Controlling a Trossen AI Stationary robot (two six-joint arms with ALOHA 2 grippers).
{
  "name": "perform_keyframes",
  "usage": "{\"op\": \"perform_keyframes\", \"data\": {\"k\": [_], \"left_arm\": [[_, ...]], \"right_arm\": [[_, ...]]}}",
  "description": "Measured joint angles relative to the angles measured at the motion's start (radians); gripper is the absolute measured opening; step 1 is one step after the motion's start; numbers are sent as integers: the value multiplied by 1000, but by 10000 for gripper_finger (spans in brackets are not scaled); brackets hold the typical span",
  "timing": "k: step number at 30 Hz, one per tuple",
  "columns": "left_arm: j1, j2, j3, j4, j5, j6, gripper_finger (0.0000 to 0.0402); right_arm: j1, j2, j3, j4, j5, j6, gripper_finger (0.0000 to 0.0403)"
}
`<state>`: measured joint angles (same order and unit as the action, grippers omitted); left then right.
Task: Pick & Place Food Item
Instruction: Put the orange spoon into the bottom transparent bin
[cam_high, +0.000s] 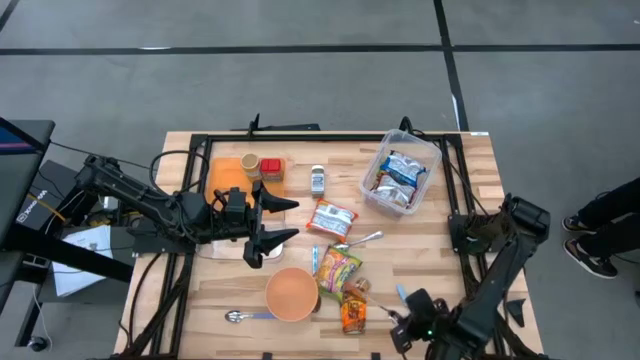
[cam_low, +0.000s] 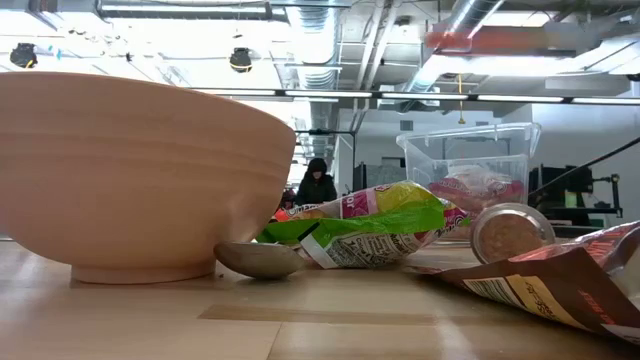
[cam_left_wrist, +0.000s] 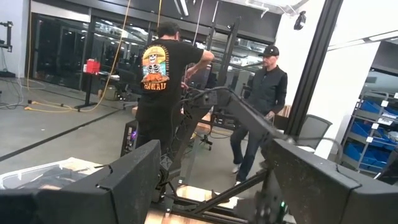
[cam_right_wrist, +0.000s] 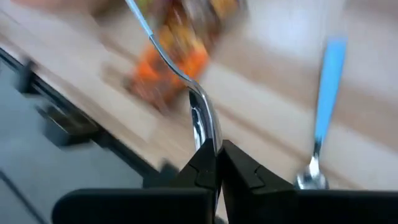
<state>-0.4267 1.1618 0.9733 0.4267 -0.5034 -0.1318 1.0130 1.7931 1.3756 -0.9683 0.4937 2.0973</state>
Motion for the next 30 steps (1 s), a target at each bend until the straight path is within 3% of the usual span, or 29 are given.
{"op": "perform_keyframes", "data": {"k": [7,12,17,24,30], "left_arm": [[0,0,0,-3,12,0,296],[0,0,0,-21,13,-7,296],[0,4,0,-28,47,-38,296],[0,23,0,-28,47,-40,296],[0,31,0,-26,42,-26,296]], "right_arm": [[-34,-1,227,-359,247,-31,1],[-107,-1,343,-520,415,-82,1],[-203,-1,441,-511,482,-305,1],[-295,-2,536,-368,502,-663,0],[-328,-3,551,-296,485,-789,0]]}}
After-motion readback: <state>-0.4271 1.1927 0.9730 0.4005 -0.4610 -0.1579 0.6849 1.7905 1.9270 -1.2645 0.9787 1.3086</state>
